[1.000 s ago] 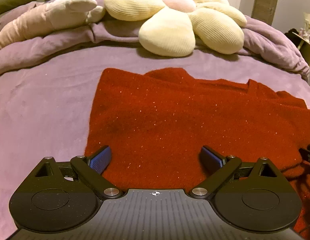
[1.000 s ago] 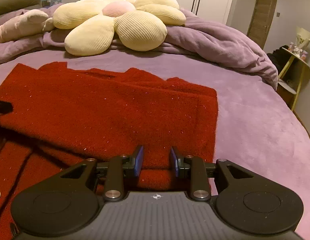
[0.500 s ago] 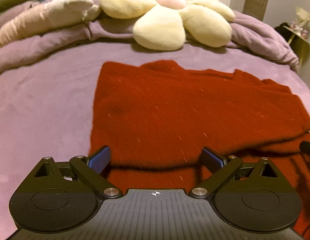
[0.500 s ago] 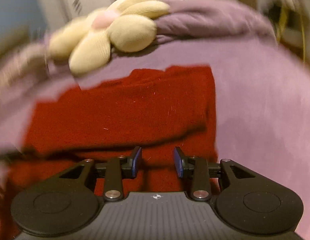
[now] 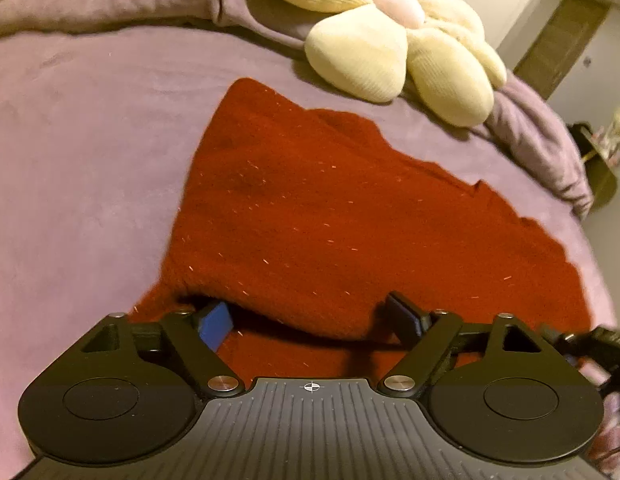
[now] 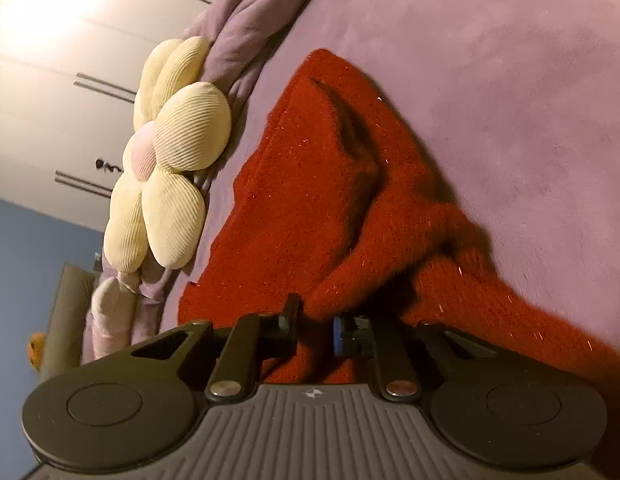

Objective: Fold small clothes

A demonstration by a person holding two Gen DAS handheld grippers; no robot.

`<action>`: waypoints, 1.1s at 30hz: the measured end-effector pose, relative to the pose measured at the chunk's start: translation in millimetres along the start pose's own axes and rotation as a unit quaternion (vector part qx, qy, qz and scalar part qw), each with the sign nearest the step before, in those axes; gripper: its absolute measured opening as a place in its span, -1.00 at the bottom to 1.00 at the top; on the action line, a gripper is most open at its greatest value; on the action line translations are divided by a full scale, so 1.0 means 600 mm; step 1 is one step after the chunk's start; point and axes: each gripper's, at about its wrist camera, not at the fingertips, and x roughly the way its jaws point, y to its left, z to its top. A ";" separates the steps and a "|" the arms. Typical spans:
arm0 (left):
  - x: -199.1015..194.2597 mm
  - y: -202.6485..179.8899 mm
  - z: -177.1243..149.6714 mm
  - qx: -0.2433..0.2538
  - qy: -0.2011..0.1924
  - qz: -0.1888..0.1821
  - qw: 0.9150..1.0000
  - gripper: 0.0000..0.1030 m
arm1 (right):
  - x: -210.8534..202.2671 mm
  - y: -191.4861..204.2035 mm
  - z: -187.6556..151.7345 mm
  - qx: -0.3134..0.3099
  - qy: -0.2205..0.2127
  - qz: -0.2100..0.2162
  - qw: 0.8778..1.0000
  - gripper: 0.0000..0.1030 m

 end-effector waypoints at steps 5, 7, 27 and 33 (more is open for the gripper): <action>0.025 -0.002 0.016 -0.011 -0.008 0.021 1.000 0.72 | 0.012 0.027 0.019 -0.080 -0.028 -0.029 0.996 -0.76; 0.028 -0.004 0.012 -0.003 -0.008 0.025 1.000 0.75 | 0.019 0.029 0.021 -0.090 -0.028 -0.037 0.995 -0.78; -0.295 0.149 -0.277 0.054 0.027 0.051 0.997 0.89 | -0.440 -0.059 -0.238 -0.355 0.041 -0.151 0.922 -0.07; -0.317 0.205 -0.287 -0.017 0.055 0.006 0.998 0.69 | -0.478 -0.073 -0.220 -0.338 0.011 -0.156 0.928 0.26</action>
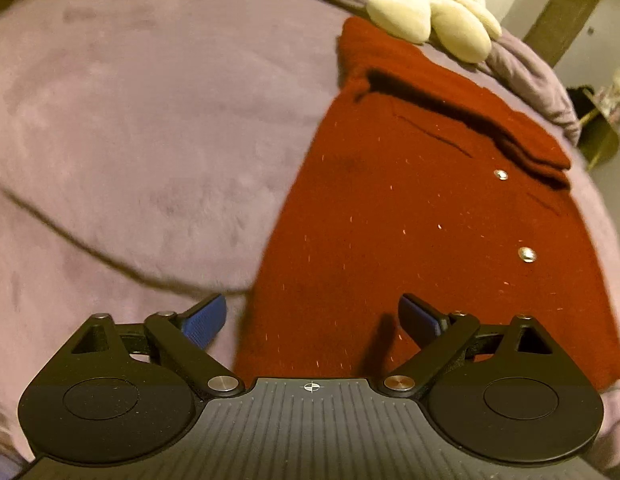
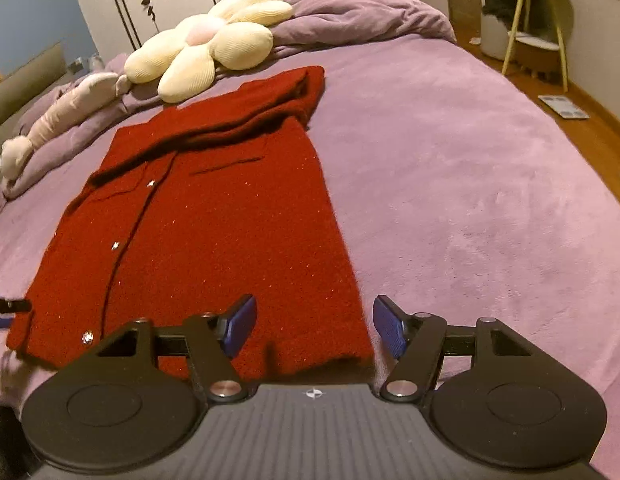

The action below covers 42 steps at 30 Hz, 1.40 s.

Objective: Fold small clothes

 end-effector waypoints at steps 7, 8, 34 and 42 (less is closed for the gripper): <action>0.012 0.043 0.003 -0.056 0.041 -0.057 0.996 0.33 | 0.032 -0.043 -0.004 0.064 0.035 0.041 0.997 -0.27; 0.011 0.046 0.006 -0.057 0.045 -0.065 0.995 0.21 | 0.031 -0.052 -0.002 0.073 0.038 0.044 0.996 -0.43; -0.030 0.004 0.054 -0.006 0.059 -0.148 0.987 -0.74 | 0.045 -0.035 0.039 0.071 0.084 0.162 0.981 -0.61; -0.056 -0.040 0.195 -0.041 -0.046 -0.192 0.979 -0.75 | 0.065 -0.020 0.171 0.136 -0.003 0.203 0.970 -0.76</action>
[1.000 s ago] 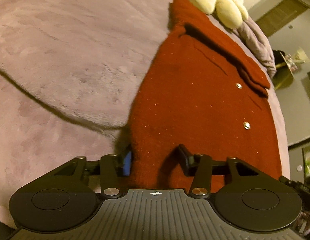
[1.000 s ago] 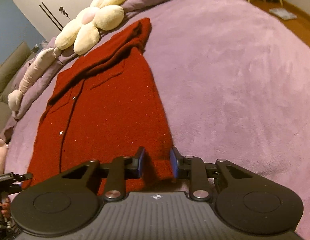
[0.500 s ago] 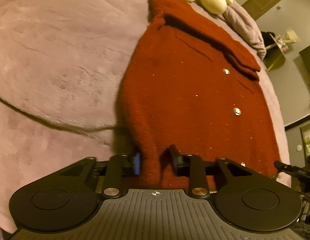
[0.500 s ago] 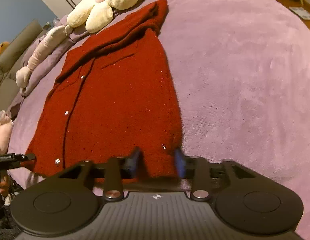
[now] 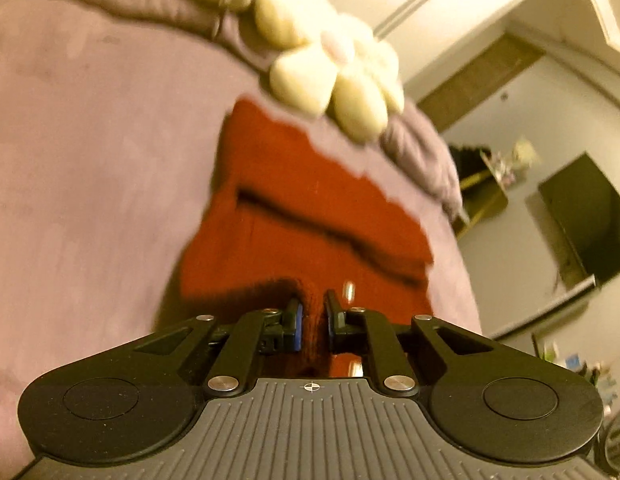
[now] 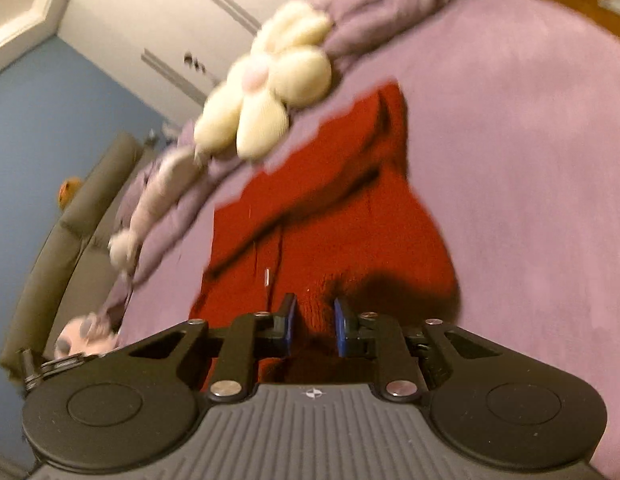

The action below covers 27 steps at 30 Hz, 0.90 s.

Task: Fold small clothes
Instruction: 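Grasp the hem with the right gripper while the left gripper grasps the hem beside it, then lift the hem with both grippers and fold it toward the collar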

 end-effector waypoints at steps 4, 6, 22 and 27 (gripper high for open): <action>0.057 0.003 0.056 -0.027 -0.030 0.033 0.999 -0.75 | 0.051 0.004 0.069 0.009 -0.042 -0.037 0.998 -0.80; 0.093 0.010 0.073 -0.034 -0.031 0.062 0.997 -0.75 | 0.078 0.005 0.089 -0.011 -0.056 -0.078 0.995 -0.79; 0.149 0.115 0.072 0.011 -0.019 0.076 0.997 0.12 | 0.112 -0.057 0.067 -0.136 -0.034 -0.136 0.981 0.24; 0.194 0.110 0.064 0.030 0.016 0.067 0.997 0.34 | 0.155 -0.065 0.058 -0.132 -0.012 -0.136 0.982 0.22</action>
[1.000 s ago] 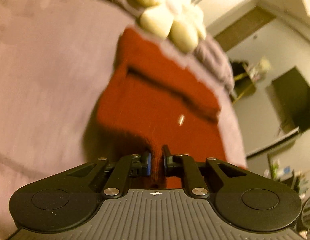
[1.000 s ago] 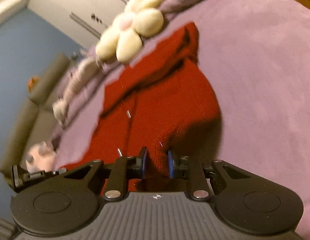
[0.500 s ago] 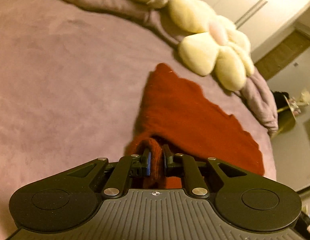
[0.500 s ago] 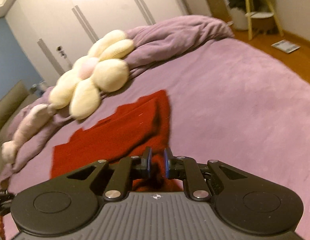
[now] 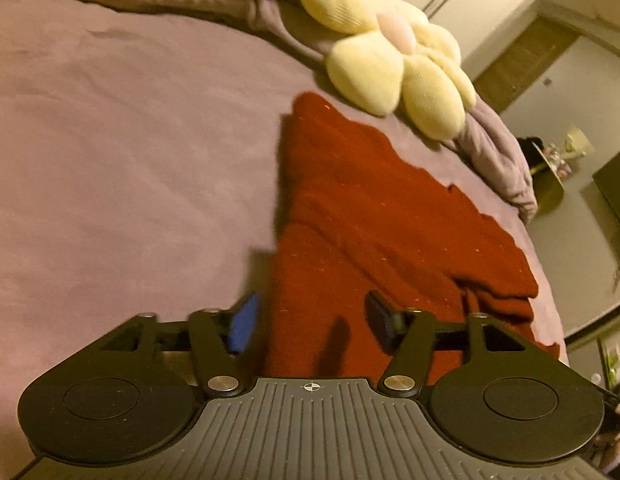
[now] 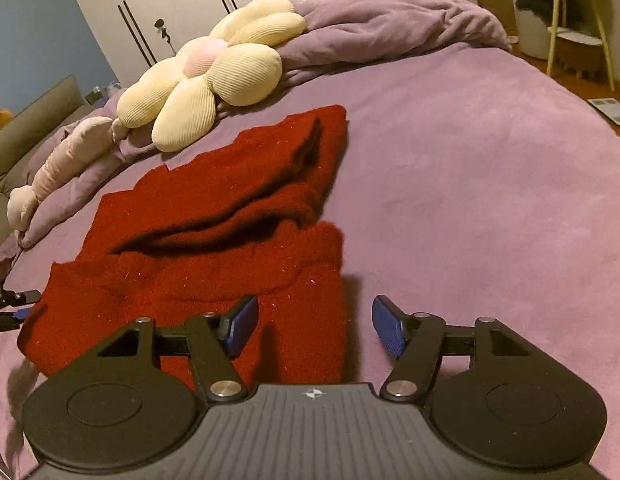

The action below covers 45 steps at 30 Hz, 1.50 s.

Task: Fold small clothes
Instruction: 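Lift the hem with both grippers and fold it toward the collar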

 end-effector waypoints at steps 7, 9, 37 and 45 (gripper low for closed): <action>0.014 -0.050 -0.003 0.067 -0.002 0.037 0.997 -0.57 | 0.024 0.036 0.007 -0.043 -0.003 -0.015 0.999 -0.72; 0.006 -0.060 -0.006 0.092 -0.006 0.053 0.994 -0.74 | 0.018 0.048 0.004 -0.068 -0.013 -0.026 0.997 -0.82; 0.017 -0.100 -0.025 0.163 0.006 0.036 0.986 -0.78 | 0.032 0.097 0.001 -0.134 0.009 -0.059 0.989 -0.83; -0.113 -0.174 -0.022 0.256 -0.072 -0.020 0.964 -0.79 | -0.068 0.144 0.021 -0.217 -0.077 -0.010 0.973 -0.85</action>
